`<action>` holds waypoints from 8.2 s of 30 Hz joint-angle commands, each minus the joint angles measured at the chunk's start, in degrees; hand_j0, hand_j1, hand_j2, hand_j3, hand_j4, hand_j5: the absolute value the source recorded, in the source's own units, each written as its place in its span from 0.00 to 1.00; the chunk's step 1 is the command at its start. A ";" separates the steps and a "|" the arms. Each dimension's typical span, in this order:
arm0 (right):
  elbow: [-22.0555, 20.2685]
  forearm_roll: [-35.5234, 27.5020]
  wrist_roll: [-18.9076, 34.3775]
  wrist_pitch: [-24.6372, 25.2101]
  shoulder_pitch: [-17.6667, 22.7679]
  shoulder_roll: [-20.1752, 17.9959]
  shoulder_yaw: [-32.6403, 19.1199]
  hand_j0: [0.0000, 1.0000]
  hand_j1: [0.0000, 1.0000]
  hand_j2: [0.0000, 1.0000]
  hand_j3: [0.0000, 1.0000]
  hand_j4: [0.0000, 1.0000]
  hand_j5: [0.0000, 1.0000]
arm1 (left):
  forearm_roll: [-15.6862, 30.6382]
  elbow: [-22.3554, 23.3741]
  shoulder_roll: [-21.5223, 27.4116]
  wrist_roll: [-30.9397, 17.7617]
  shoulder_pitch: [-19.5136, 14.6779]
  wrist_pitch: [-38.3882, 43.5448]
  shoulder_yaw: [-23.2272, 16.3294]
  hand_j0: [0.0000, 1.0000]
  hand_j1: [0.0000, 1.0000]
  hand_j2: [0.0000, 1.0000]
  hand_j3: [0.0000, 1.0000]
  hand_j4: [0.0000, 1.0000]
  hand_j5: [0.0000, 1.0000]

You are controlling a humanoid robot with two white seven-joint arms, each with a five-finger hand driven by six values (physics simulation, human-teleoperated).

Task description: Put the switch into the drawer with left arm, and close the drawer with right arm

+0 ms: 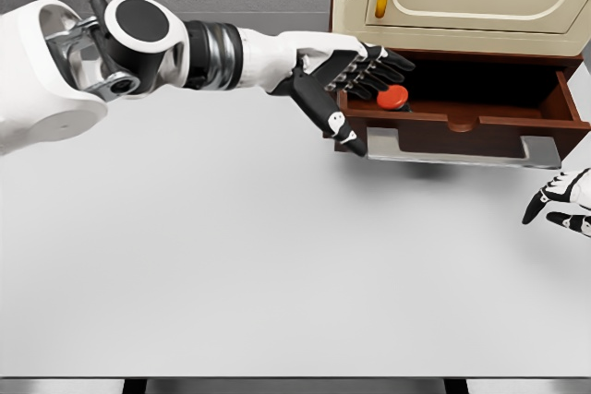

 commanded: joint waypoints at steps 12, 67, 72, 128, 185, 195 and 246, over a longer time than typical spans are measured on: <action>-0.02 -0.41 -0.02 0.16 0.00 -0.06 0.01 0.49 0.49 0.49 0.49 0.49 0.49 | -3.22 7.58 -4.37 0.12 1.93 -0.44 -0.93 1.00 1.00 1.00 1.00 1.00 1.00; -0.02 -0.41 -0.02 0.16 0.44 -0.06 0.09 0.50 0.50 0.50 0.50 0.50 0.50 | -6.56 15.40 -10.52 -8.49 2.02 -5.98 -1.20 1.00 1.00 1.00 1.00 1.00 1.00; -0.02 -0.41 -0.02 0.16 0.44 -0.15 0.01 0.51 0.51 0.51 0.51 0.51 0.51 | -6.73 15.49 -10.87 -8.58 2.46 -6.06 -1.29 1.00 1.00 1.00 1.00 1.00 1.00; -0.02 -0.41 -0.02 0.16 0.44 -0.06 0.80 0.52 0.52 0.52 0.52 0.52 0.52 | -8.84 20.59 -11.05 -18.07 4.22 -9.40 3.11 1.00 1.00 1.00 1.00 1.00 1.00; -0.02 -0.32 -0.02 0.16 -0.61 -0.24 0.80 0.50 0.50 0.50 0.50 0.50 0.50 | -17.37 21.24 -19.15 -22.93 1.23 -14.68 6.10 1.00 1.00 1.00 1.00 1.00 1.00; -0.02 -0.41 -0.02 0.16 -2.20 -0.33 1.24 0.50 0.50 0.50 0.50 0.50 0.50 | -14.11 -2.18 21.73 -22.93 8.61 -45.00 5.22 1.00 1.00 1.00 1.00 1.00 1.00; 9.12 0.39 -0.02 0.16 -31.73 2.14 28.48 0.53 0.53 0.53 0.53 0.53 0.53 | -43.73 2.66 31.67 -22.93 16.17 -67.08 -1.11 1.00 1.00 1.00 1.00 1.00 1.00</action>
